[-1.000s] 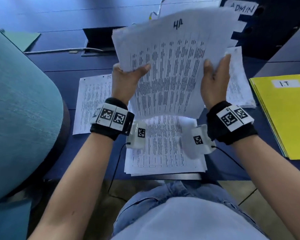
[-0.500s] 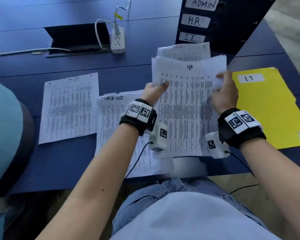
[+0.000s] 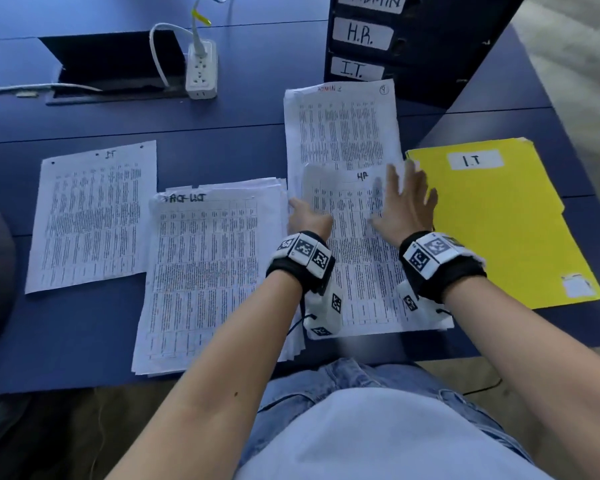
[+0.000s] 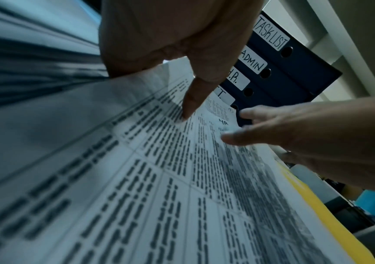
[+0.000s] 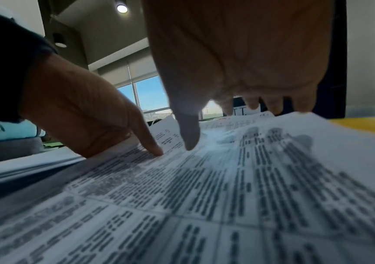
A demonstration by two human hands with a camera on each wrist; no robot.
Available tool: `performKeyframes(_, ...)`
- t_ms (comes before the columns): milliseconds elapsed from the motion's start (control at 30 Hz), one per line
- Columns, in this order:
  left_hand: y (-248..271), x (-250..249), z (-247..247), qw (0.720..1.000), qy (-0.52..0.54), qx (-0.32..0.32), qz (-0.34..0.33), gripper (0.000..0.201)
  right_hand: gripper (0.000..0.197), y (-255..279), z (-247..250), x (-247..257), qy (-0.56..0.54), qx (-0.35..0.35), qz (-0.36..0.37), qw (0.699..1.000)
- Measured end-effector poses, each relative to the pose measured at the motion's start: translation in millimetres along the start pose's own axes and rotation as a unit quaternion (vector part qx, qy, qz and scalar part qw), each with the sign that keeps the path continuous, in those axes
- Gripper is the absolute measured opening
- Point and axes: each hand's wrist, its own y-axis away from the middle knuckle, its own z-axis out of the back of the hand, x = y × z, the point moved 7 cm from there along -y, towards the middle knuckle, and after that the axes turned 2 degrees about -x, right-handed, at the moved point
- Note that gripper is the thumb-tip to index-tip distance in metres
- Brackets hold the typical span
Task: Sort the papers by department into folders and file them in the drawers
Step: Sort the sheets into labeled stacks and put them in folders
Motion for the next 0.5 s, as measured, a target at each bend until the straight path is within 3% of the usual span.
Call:
performKeyframes(100, 3, -4, -2, 1.000, -0.018, -0.023, -0.010, 0.052, 0.078, -3, -25, 15, -0.019, 0.098, 0.055, 0.993)
performKeyframes(167, 5, -6, -2, 0.998, -0.055, -0.032, -0.013, 0.053, 0.076, -3, -38, 15, -0.006, 0.148, 0.055, 0.987)
performKeyframes(367, 3, -12, 1, 0.995, -0.089, -0.036, -0.026, 0.048, 0.077, -1, -45, 11, 0.025, 0.157, 0.063, 0.985)
performKeyframes(500, 0, -24, 14, 0.995, -0.080, -0.022, -0.050, 0.057, 0.076, -1, -36, 16, 0.013, 0.159, 0.049, 0.986)
